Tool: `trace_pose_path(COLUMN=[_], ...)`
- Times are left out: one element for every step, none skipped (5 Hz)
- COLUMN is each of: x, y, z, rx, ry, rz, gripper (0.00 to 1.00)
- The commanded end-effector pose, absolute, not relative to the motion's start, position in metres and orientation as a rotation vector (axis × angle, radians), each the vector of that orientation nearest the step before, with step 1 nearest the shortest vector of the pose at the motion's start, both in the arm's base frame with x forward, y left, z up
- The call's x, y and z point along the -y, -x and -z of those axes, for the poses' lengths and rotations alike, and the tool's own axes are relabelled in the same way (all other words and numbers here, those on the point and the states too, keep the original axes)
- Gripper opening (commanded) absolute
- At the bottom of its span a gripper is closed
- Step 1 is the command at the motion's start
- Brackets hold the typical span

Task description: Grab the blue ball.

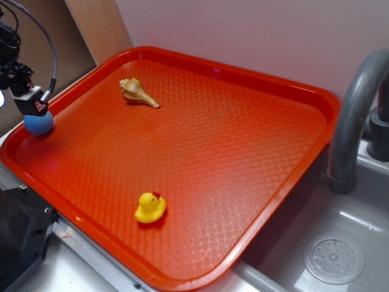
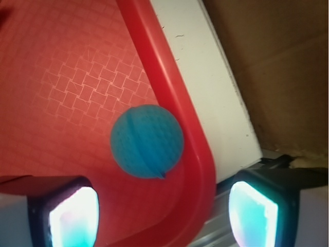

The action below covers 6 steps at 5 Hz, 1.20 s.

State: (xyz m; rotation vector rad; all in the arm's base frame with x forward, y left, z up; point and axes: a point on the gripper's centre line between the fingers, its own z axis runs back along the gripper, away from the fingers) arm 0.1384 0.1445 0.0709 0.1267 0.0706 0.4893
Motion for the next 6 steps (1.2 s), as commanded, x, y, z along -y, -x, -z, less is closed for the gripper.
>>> trace_pose_path(x=[-0.121,-0.117,-0.108,-0.100,-0.106,-0.120], y=[-0.146,-0.153,-0.158,-0.162,-0.161,-0.160], z=[-0.058,-0.051,-0.047,-0.041,-0.038,-0.037], rx=[-0.060,-0.072,-0.075,-0.078,-0.073,-0.084], ry=[-0.103,-0.101,-0.082,-0.111,-0.148,-0.138], rz=[-0.437,-0.419,-0.379,-0.355,-0.348,-0.388], gripper=[1.00,1.00,1.00,1.00,1.00,1.00])
